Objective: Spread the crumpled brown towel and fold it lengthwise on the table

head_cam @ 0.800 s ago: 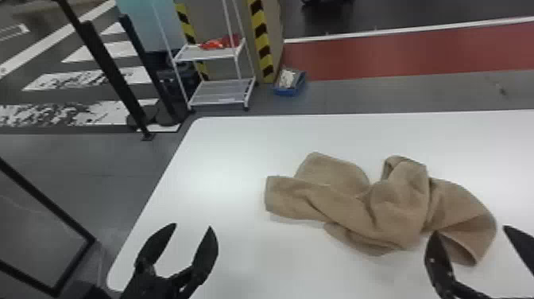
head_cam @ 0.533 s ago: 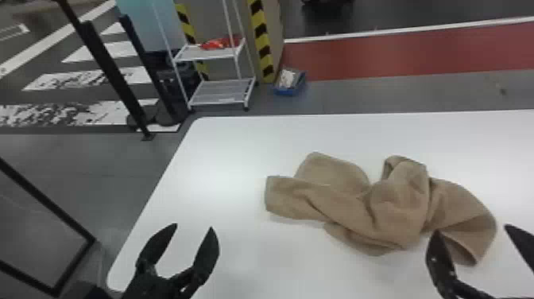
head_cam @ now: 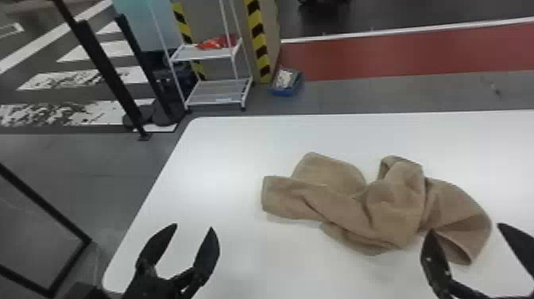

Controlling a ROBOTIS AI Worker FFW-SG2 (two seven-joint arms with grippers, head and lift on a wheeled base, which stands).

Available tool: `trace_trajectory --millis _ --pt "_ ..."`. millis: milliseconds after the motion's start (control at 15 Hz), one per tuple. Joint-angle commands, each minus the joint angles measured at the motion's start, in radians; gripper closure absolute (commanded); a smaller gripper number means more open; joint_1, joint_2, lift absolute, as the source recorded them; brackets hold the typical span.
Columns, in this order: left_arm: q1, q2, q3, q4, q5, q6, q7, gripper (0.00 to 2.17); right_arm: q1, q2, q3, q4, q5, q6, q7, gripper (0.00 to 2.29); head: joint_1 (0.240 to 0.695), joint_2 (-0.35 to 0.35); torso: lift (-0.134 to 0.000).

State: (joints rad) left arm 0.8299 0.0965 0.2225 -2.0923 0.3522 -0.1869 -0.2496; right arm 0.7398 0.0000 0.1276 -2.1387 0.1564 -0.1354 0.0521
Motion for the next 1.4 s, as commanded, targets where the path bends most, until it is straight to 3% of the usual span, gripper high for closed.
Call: trace_trajectory --millis 0,267,733,867,1333 --pt "-0.003 0.000 -0.009 0.011 -0.006 -0.001 0.000 0.20 0.001 0.001 0.000 0.002 0.000 0.000 0.000 0.13 0.695 0.262 -0.123" --pt "-0.017 0.003 -0.015 0.029 -0.018 -0.001 0.000 0.20 0.001 0.001 -0.022 0.011 0.000 0.000 0.023 0.13 0.695 0.251 -0.123" --pt "-0.058 0.009 -0.028 0.083 -0.016 0.002 -0.003 0.20 -0.026 0.001 -0.144 0.111 -0.002 0.000 0.063 0.26 0.695 0.195 -0.123" --pt "-0.064 0.009 -0.029 0.093 -0.016 -0.001 -0.003 0.20 -0.045 0.001 -0.149 0.146 -0.002 0.000 0.066 0.28 0.695 0.160 -0.123" --pt "-0.067 0.012 -0.029 0.107 -0.018 -0.001 -0.005 0.20 -0.118 0.001 -0.161 0.286 -0.008 0.000 0.066 0.28 0.695 0.144 -0.123"
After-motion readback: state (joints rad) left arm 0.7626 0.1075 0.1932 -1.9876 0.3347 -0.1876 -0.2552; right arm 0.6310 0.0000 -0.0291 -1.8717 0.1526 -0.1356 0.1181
